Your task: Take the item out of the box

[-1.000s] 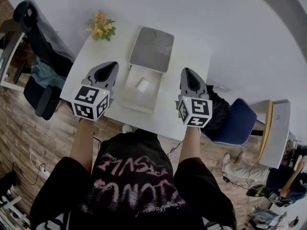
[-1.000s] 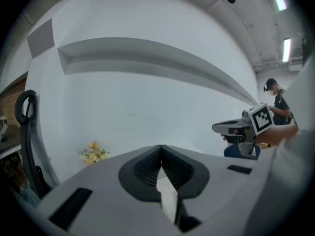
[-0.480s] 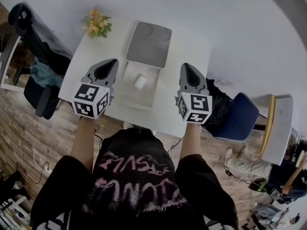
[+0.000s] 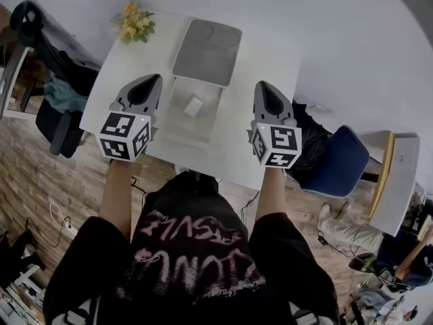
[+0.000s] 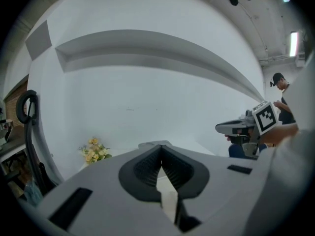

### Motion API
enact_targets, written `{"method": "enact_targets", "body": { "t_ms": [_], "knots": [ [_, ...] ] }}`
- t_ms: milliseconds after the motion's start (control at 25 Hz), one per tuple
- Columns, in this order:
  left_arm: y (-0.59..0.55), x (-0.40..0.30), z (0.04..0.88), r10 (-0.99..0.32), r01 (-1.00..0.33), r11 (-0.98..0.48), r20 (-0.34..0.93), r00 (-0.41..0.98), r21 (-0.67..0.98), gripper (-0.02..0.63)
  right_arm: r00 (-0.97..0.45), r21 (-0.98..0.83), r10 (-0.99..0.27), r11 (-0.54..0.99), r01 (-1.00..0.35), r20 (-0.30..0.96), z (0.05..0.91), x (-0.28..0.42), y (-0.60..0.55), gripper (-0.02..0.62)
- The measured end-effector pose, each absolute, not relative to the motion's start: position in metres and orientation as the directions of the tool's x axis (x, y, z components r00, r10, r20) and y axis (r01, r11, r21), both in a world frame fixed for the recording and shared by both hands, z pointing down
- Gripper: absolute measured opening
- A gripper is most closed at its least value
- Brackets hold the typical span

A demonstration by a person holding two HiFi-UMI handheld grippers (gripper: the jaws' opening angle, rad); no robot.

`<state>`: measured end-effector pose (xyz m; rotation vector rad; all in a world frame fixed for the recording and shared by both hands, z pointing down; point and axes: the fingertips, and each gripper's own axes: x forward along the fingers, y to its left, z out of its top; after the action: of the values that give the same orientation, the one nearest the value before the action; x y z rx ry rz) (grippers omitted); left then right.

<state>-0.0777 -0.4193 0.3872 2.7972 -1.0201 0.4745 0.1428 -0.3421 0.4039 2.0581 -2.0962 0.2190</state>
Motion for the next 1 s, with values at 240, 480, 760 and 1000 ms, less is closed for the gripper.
{"method": "enact_targets", "body": {
  "t_ms": [240,480,760,1000],
  "knots": [
    [-0.411,-0.062,0.402,-0.593,-0.64,-0.769,0.366,0.718,0.009,0.002,-0.026,0.008,-0.964,0.029,-1.0,0.263,0.421,0.153,-0.336,0.009],
    [-0.401,-0.047,0.418,-0.564,-0.623,-0.782,0.405,0.719,0.016,0.002,-0.033,-0.002,-0.955,0.034,-0.999,0.295,0.441,0.158,-0.33,0.009],
    [-0.391,-0.035,0.447,-0.531,-0.61,-0.792,0.46,0.712,0.031,0.002,-0.041,-0.041,-0.94,0.029,-0.999,0.338,0.468,0.166,-0.323,0.009],
    [-0.382,-0.026,0.476,-0.508,-0.609,-0.792,0.505,0.698,0.045,0.002,-0.052,-0.069,-0.928,0.028,-0.997,0.368,0.493,0.17,-0.314,0.009]
  ]
}}
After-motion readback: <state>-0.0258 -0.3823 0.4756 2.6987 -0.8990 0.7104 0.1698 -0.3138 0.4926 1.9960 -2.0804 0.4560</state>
